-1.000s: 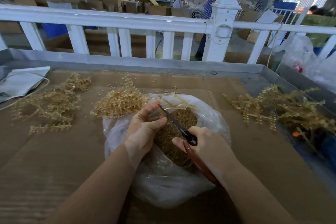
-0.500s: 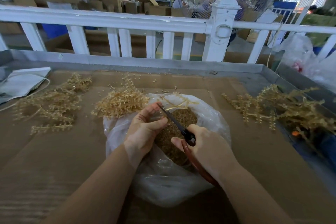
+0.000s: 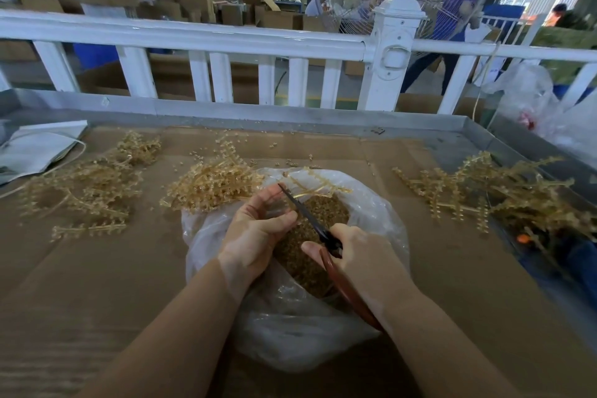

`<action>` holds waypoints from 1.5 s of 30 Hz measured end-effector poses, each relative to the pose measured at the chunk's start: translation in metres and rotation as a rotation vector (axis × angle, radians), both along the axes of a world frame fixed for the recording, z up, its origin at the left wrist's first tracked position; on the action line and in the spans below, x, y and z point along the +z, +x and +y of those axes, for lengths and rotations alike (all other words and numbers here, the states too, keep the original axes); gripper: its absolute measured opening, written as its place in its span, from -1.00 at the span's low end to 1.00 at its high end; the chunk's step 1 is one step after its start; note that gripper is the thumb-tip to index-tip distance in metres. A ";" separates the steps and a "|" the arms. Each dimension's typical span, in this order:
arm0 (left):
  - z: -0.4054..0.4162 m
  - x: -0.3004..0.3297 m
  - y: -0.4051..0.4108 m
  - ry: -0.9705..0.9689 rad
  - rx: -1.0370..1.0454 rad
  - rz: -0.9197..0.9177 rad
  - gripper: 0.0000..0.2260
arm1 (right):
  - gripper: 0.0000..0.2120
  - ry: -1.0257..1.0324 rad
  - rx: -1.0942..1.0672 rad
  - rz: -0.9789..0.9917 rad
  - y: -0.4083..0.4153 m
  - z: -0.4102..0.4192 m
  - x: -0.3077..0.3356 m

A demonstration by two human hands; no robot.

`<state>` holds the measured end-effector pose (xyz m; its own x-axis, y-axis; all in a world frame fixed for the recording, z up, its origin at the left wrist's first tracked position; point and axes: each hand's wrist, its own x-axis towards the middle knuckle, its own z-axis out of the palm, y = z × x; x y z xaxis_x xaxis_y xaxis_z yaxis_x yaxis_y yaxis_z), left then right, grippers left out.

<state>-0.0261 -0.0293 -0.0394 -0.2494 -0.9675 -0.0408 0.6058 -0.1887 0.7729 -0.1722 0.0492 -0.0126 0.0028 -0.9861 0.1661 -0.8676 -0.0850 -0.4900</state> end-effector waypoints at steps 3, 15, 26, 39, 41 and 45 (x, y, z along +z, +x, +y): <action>0.000 0.001 0.000 0.010 0.002 0.007 -0.57 | -0.62 -0.002 0.006 0.000 -0.001 -0.001 0.001; 0.000 0.001 -0.001 0.044 0.025 -0.003 -0.71 | -0.64 -0.035 -0.008 0.040 -0.003 0.005 0.001; -0.001 0.000 -0.002 -0.009 0.001 -0.053 -0.65 | -0.64 -0.019 -0.007 0.057 -0.003 0.008 0.004; 0.001 0.000 -0.001 -0.017 -0.040 -0.072 -0.69 | -0.64 0.033 0.020 0.003 -0.003 0.001 0.003; 0.000 0.000 -0.001 -0.014 -0.042 -0.073 -0.69 | -0.65 0.028 0.024 0.008 -0.003 0.002 0.003; 0.001 0.000 -0.001 -0.004 -0.047 -0.082 -0.69 | -0.66 0.039 0.027 -0.002 -0.002 0.001 0.003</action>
